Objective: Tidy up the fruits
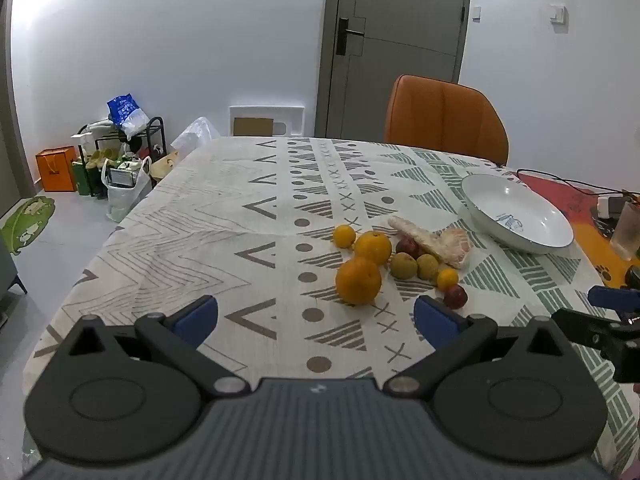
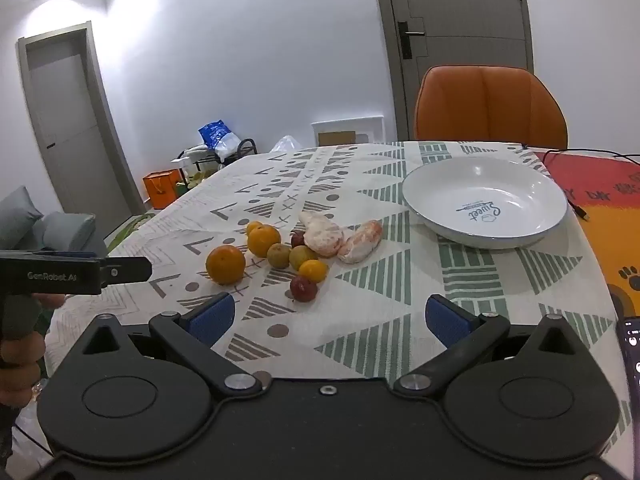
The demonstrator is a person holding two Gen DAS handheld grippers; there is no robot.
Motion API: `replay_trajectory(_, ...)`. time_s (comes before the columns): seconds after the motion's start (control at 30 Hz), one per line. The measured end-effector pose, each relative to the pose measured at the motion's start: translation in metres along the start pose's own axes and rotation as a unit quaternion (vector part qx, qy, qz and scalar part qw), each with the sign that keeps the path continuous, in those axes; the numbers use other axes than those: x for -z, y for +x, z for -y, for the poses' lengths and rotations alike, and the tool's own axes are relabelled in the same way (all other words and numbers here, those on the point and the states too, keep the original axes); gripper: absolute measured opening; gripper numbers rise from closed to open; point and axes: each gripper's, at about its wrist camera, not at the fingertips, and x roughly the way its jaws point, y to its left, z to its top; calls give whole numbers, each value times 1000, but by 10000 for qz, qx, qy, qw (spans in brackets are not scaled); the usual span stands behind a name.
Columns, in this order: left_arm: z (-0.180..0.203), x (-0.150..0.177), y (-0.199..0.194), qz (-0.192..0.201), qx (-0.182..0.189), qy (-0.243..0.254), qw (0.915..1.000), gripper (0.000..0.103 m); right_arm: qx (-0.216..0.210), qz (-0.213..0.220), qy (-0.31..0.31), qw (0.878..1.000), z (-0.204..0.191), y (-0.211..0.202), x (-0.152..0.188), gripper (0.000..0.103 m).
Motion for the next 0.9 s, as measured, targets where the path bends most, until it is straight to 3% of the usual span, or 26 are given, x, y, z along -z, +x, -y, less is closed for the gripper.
replay_trajectory(0.3,5,7,4,-16,-45,122,9999,103,-127,48,-199,9997,-7,3,0,103)
replay_trajectory(0.53,3,1,3,-44,-27,107,9999,103,138,-91,-167,9997,-9,6,3,103)
replay_trajectory(0.9,3,3,4,-21,-31,115,9999,103,144,-152,-94,9997,-5,7,1,103)
